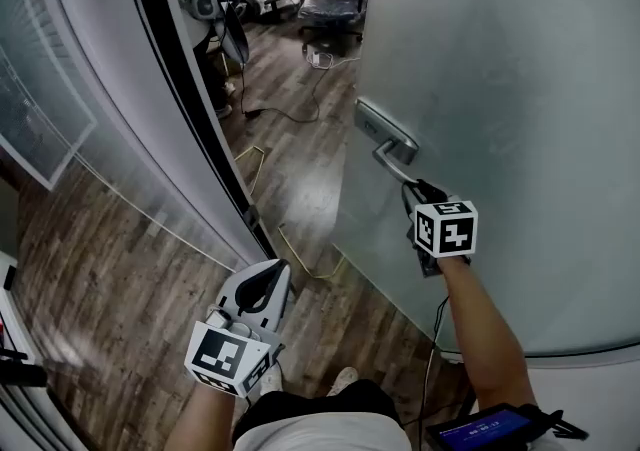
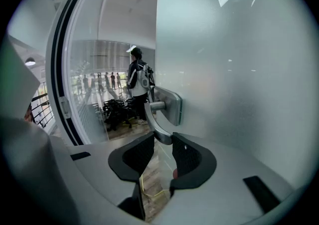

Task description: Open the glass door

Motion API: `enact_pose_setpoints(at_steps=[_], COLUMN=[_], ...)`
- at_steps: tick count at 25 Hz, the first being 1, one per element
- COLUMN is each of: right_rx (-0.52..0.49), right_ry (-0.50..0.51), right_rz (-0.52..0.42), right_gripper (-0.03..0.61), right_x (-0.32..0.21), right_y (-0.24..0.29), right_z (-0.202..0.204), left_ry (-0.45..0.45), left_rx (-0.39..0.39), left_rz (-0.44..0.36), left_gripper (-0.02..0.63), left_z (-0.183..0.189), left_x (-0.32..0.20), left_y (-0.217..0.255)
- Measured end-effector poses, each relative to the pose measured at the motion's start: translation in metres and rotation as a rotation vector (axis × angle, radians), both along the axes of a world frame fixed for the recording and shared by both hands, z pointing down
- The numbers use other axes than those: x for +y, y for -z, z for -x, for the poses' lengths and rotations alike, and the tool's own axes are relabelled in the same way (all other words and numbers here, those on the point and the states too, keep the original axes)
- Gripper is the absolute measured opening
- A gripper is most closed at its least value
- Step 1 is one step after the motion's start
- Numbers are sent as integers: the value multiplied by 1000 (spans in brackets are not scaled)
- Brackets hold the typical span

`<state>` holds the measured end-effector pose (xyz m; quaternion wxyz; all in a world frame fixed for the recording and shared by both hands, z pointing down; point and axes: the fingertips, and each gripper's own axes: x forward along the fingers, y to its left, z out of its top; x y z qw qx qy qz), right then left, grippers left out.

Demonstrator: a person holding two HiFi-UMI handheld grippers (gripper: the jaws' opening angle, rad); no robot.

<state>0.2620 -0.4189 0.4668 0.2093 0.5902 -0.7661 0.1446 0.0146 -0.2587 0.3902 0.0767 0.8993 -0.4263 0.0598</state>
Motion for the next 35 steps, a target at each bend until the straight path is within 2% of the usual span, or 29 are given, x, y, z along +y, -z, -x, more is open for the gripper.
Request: enact_pose_setpoints(at_steps=[6, 15, 28, 31, 35], right_rx=[-40, -25, 7, 44, 83], right_ry=[-45, -109, -176, -191, -204], right_rz=[7, 16, 7, 0, -60], right_gripper=[120, 120, 120, 121, 121], right_x=[-24, -52, -75, -80, -78], right_y=[3, -1, 2, 2, 15], right_z=[-23, -55, -90, -97, -100], left_ry=[24, 51, 84, 86, 81], left_rx=[2, -3, -18, -19, -16], left_rz=[5, 2, 4, 7, 2], left_gripper=[-2, -2, -2, -2, -2], left_z=[-7, -1, 10, 9, 12], left_x=[-1, -3, 3, 2, 5], left_y=[2, -3, -6, -5, -2])
